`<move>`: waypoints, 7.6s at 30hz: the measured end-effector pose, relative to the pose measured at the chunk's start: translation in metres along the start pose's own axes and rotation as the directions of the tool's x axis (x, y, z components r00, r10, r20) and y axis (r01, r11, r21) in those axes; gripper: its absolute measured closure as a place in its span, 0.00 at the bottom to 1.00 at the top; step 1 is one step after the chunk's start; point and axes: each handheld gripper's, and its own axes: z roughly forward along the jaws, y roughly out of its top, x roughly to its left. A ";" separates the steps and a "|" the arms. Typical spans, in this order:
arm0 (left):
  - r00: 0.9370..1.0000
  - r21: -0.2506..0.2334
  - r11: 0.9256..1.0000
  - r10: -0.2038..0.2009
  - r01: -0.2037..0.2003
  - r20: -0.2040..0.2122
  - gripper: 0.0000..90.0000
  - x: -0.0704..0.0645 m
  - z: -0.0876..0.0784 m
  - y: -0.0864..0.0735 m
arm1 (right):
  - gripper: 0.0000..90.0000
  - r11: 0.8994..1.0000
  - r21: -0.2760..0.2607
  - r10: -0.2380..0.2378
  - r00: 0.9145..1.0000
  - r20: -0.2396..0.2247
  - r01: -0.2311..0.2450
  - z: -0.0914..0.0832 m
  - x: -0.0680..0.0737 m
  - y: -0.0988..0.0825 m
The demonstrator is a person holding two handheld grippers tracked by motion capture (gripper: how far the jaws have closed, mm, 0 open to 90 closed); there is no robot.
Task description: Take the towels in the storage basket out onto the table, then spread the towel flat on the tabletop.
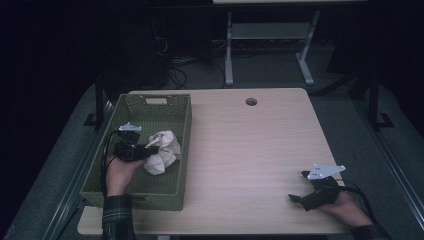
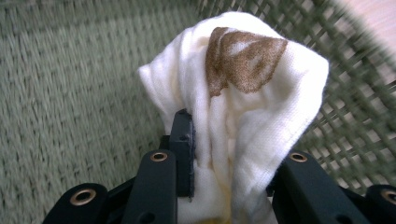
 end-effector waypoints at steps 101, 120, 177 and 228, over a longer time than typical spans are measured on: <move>0.746 -0.249 0.894 0.449 -0.373 0.492 0.76 -0.219 0.076 0.084 | 0.01 1.000 -0.001 0.004 1.000 -0.002 -0.004 0.000 0.000 0.000; 0.743 -0.157 0.879 0.466 -0.450 0.481 0.75 -0.230 0.137 0.050 | 0.00 1.000 0.000 0.000 1.000 0.000 0.000 0.000 0.000 0.000; 0.776 -0.136 0.896 0.436 -0.423 0.455 0.98 -0.222 0.118 0.007 | 0.23 1.000 0.016 -0.006 1.000 0.009 0.006 -0.005 0.002 0.006; 0.868 -0.163 0.926 0.376 -0.340 0.324 0.98 -0.202 0.126 0.027 | 0.99 0.986 -0.118 -0.131 0.982 -0.138 0.115 0.025 0.023 0.083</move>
